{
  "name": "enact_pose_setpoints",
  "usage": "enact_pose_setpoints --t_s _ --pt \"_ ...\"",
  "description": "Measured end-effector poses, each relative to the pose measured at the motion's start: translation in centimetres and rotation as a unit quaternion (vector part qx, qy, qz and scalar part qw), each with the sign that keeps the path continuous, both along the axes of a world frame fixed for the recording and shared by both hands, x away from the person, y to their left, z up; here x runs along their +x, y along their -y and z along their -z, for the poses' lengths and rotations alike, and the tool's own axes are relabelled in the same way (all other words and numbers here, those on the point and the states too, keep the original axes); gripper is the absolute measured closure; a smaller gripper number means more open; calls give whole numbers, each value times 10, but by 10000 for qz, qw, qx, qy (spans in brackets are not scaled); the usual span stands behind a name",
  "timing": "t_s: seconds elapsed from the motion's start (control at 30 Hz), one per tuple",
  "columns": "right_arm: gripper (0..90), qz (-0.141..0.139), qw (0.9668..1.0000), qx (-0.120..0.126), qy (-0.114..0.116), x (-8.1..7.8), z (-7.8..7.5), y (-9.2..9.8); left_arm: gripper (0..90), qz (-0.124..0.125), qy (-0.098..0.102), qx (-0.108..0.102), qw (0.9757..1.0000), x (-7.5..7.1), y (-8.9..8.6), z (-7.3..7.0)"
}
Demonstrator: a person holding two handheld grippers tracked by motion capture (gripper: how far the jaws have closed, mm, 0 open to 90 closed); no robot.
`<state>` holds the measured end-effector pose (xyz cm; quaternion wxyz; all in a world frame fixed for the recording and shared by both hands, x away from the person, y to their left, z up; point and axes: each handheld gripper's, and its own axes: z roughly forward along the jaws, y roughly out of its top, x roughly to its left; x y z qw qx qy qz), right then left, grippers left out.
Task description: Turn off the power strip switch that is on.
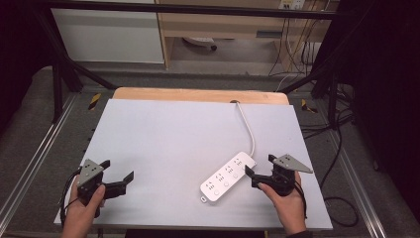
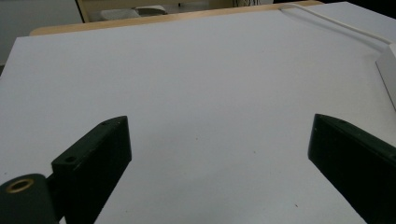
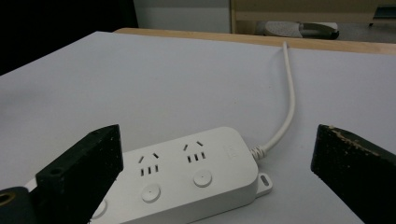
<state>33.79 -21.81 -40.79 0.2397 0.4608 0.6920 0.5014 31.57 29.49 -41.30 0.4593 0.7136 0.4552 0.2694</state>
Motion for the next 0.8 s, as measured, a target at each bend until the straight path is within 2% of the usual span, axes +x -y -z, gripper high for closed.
enact_pose_setpoints --t_s 0.23,0.5,0.8 --pt "31 31 9999 1 102 -6 -3 8 60 -19 5 -4 10000 0 -1 0" --pt "28 139 9994 -18 320 -12 -3 23 60 -27 1 -6 10000 0 -1 0" --pt "39 285 9988 -2 394 -19 -5 38 61 -32 0 -4 10000 0 -1 0"
